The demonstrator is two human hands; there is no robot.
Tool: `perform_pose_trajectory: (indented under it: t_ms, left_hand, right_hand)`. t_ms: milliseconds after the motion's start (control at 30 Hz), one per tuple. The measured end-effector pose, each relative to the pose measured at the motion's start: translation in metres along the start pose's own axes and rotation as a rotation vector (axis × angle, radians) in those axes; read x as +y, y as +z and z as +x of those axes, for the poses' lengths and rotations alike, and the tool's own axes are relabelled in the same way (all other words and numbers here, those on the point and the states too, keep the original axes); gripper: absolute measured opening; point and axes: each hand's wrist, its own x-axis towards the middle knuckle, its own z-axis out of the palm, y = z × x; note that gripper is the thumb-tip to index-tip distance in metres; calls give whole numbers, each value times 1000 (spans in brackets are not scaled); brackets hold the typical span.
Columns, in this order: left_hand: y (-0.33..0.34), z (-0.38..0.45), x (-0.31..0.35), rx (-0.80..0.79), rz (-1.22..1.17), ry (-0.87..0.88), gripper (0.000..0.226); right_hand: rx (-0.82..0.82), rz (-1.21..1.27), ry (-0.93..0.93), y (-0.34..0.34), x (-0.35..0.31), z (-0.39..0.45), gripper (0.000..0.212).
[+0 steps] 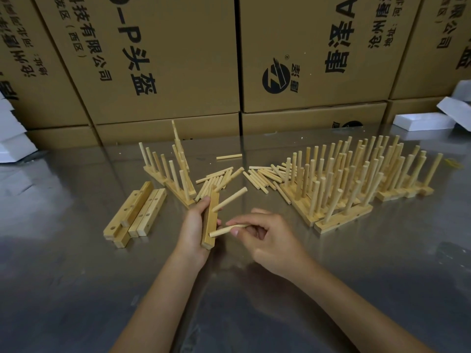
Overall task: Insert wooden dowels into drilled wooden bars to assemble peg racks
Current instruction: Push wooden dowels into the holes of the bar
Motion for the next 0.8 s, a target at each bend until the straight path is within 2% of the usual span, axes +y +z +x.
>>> perform_pose_trajectory:
  t_ms: [100, 200, 433, 500, 633, 700, 800]
  left_hand:
    - [0, 1, -6, 27, 20, 34, 33]
    - [1, 0, -10, 27, 50, 88, 24]
    - [3, -3, -12, 56, 37, 116, 34]
    - [3, -2, -10, 73, 34, 106, 35]
    - [9, -3, -10, 87, 32, 145, 35]
    - [12, -4, -8, 110, -16, 155, 33]
    - [10, -4, -5, 152, -50, 161, 27]
  right_hand:
    - [-12, -223, -150, -2, -5, -1, 18]
    - [-24, -391, -257, -1, -9, 0, 18]
    - [4, -472, -284, 12, -14, 3, 11]
    - [39, -388, -248, 14, -15, 3, 10]
    - [126, 122, 15, 21, -13, 3, 39]
    - [140, 134, 126, 27, -8, 3, 46]
    - [62, 89, 223, 36, -1, 1, 51]
